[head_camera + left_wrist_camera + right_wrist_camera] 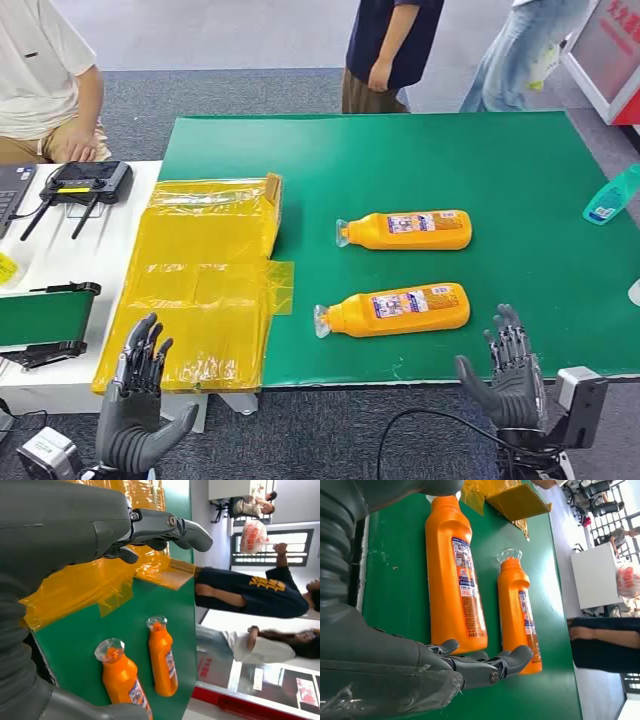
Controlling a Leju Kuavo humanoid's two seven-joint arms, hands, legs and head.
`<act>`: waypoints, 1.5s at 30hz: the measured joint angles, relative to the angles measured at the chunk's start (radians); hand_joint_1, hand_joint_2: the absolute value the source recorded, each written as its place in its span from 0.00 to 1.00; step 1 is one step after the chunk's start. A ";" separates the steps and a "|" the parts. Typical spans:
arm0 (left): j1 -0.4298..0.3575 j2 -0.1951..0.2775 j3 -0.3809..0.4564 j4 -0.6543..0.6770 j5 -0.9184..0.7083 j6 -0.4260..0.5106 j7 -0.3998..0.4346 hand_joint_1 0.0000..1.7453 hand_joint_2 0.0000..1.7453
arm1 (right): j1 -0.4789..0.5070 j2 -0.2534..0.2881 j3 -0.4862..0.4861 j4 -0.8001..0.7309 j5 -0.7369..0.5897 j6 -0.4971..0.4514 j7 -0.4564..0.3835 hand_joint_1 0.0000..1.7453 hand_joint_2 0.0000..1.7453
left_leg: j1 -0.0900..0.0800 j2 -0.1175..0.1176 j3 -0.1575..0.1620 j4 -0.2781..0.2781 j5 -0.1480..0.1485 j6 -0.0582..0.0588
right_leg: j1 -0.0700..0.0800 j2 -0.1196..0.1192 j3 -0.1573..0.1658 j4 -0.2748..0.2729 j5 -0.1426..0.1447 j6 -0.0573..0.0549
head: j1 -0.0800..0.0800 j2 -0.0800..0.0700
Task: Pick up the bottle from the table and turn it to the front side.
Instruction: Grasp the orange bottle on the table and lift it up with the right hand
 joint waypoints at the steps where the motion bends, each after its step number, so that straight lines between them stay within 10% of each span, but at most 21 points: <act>1: -0.001 0.001 -0.002 0.000 0.001 0.001 -0.001 0.00 1.00 | 0.000 -0.001 0.002 0.000 0.000 -0.001 0.000 0.00 1.00 | 0.000 0.000 0.000 0.000 0.000 0.000 | 0.000 0.000 0.000 0.000 0.000 0.000 | 0.000 0.000; 45: -0.036 0.053 -0.091 0.000 0.003 0.079 -0.001 0.00 1.00 | 0.013 -0.037 0.048 -0.003 -0.011 -0.034 0.000 0.00 1.00 | 0.000 0.000 0.000 0.000 0.000 0.000 | 0.000 0.000 0.000 0.000 0.000 0.000 | 0.000 0.000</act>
